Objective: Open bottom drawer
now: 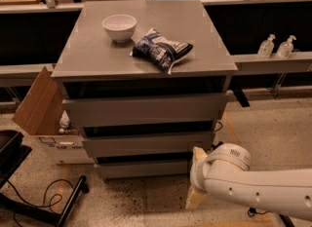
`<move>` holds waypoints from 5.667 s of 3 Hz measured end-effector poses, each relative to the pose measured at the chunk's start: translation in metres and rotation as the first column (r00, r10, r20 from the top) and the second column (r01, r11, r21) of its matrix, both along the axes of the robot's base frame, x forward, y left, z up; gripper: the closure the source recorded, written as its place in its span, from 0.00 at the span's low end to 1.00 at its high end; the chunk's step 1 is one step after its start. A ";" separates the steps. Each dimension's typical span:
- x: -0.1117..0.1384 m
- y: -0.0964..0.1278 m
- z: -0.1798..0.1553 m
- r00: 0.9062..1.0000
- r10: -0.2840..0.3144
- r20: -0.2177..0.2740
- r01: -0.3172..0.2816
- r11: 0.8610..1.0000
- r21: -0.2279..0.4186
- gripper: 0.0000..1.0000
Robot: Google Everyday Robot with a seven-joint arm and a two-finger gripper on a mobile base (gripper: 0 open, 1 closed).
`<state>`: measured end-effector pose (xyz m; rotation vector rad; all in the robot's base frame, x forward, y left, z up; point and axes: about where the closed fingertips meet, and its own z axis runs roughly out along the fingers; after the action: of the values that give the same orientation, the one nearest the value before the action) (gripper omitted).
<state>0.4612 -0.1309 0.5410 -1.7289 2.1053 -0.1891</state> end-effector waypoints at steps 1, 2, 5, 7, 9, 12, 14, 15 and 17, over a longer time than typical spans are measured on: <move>0.011 0.024 -0.022 0.999 0.040 -0.017 -0.040 0.999 -0.008 0.00; 0.035 0.062 -0.067 0.998 0.051 -0.035 -0.049 0.998 0.048 0.00; 0.069 0.112 -0.261 0.987 0.114 -0.112 -0.119 0.992 -0.037 0.00; 0.094 0.117 -0.349 0.974 0.181 -0.135 -0.196 0.975 -0.104 0.00; 0.145 0.094 -0.360 0.982 0.157 -0.109 -0.173 0.972 -0.159 0.00; 0.187 0.090 -0.361 0.985 0.155 -0.076 -0.169 0.957 -0.237 0.00; 0.186 0.096 -0.369 0.982 0.165 -0.094 -0.182 0.961 -0.207 0.16; 0.183 0.109 -0.378 0.974 0.190 -0.121 -0.208 0.964 -0.167 0.39; 0.181 0.118 -0.379 0.968 0.210 -0.135 -0.229 0.963 -0.145 0.85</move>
Offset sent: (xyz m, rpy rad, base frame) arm 0.0560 0.1261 -0.2060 0.0792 0.0531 0.1525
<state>0.6427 -0.0134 0.1624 -2.1014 2.0046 -0.1995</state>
